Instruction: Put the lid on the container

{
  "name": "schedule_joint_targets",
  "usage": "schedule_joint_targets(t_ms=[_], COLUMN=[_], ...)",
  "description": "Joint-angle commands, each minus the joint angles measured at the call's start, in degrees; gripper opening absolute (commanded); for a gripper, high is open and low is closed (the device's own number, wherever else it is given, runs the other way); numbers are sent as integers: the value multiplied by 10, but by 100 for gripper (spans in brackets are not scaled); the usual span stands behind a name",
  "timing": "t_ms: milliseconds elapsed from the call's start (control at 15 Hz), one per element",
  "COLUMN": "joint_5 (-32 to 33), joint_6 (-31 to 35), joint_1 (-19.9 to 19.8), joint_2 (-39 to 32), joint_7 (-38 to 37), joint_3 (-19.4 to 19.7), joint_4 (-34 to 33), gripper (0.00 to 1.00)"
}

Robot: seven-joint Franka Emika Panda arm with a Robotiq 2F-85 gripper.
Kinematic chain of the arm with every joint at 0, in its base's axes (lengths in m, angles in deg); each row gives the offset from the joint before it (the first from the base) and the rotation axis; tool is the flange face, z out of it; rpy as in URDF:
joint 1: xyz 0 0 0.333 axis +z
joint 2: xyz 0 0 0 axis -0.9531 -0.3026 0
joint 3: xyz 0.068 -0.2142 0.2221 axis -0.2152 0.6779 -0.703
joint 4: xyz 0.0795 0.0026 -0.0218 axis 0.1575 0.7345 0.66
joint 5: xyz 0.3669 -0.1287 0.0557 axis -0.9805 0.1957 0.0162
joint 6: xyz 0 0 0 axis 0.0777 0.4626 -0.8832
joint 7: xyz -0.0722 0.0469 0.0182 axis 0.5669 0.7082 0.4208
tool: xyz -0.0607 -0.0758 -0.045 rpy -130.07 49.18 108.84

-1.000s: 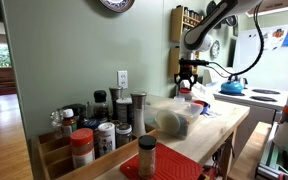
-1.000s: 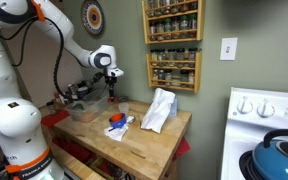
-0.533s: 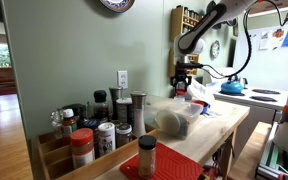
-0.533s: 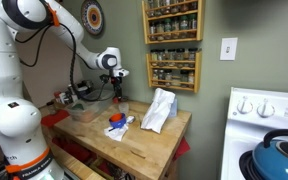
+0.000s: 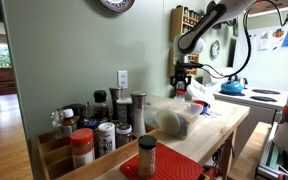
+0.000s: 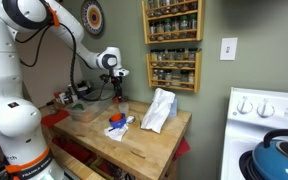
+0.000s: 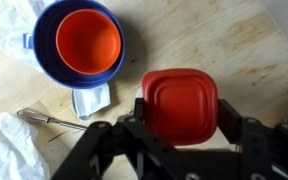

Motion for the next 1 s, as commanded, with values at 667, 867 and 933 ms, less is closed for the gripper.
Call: schedule_joint_targets(t_ms=[667, 867, 933], joint_5=[1, 15, 21], joint_6=[-15, -12, -9], joint_1=[2, 5, 5], joint_2=[-26, -40, -44], joint_7=[191, 206, 211], joint_3=[11, 13, 14], joint_4=[-19, -26, -29], gripper=[46, 46, 46])
